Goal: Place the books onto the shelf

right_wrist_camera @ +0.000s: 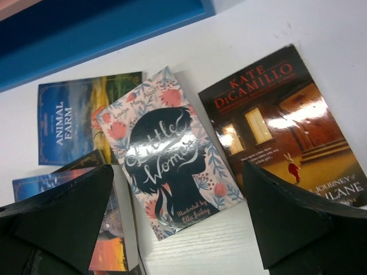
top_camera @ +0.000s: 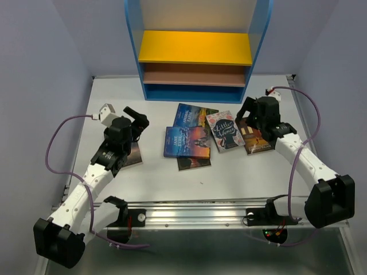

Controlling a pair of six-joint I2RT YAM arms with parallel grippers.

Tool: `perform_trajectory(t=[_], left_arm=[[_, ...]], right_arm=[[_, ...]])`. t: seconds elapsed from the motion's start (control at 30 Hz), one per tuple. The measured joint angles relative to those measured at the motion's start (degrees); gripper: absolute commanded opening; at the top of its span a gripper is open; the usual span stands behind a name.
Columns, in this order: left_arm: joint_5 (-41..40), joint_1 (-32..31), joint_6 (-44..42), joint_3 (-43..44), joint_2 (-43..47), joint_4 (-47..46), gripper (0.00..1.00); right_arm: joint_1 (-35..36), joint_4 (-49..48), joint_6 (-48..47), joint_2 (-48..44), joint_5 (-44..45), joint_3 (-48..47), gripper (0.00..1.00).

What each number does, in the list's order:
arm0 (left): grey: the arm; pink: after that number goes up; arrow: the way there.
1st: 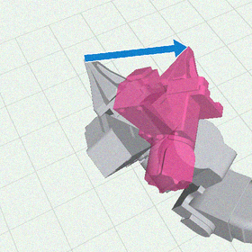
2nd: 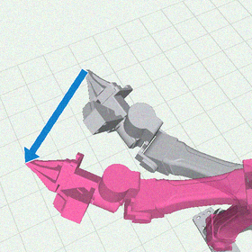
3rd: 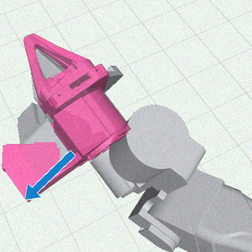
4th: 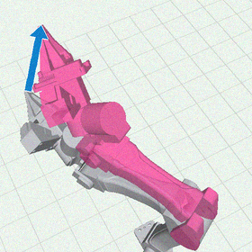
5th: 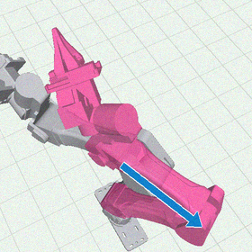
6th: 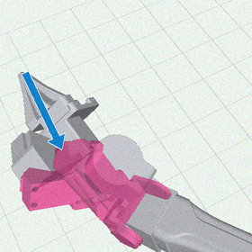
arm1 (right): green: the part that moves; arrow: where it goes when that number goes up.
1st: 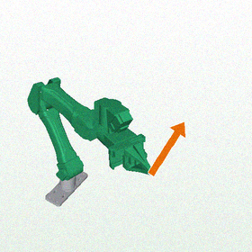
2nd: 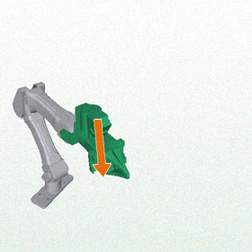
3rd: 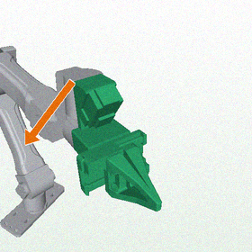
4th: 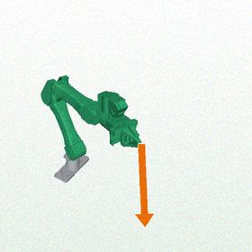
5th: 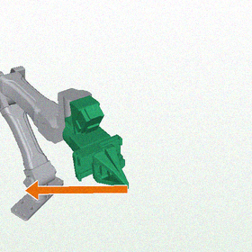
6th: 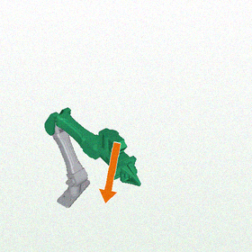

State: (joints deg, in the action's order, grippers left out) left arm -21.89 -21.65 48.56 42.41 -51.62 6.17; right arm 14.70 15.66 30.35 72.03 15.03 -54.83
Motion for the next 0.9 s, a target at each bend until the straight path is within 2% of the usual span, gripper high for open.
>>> perform_trajectory(t=[0.1,0.23,0.43,0.7,0.77,0.9], left_arm=[[2.23,0.00,0.90,-1.64,-0.02,0.15,0.99],[7.13,0.00,1.68,-4.90,-1.25,-0.46,0.99],[13.94,-1.42,3.06,-10.23,-3.19,-1.29,0.99],[24.35,-8.57,8.09,-19.15,-6.21,-12.11,0.99],[26.40,-9.44,10.12,-21.59,-7.54,-16.81,0.99],[27.47,-10.34,12.20,-22.97,-11.06,-20.52,0.99]], right_arm=[[-0.02,-1.29,-2.82,0.02,-4.39,-0.09,1.00],[-0.02,-2.78,-8.46,3.28,-16.13,-3.34,1.00],[1.55,-4.11,-18.45,20.24,-40.17,-18.18,1.00],[8.26,3.23,-29.14,41.24,-50.53,-35.60,1.00],[8.22,4.83,-30.10,44.30,-52.04,-37.90,1.00],[7.87,7.37,-30.80,47.87,-54.12,-38.82,1.00]])
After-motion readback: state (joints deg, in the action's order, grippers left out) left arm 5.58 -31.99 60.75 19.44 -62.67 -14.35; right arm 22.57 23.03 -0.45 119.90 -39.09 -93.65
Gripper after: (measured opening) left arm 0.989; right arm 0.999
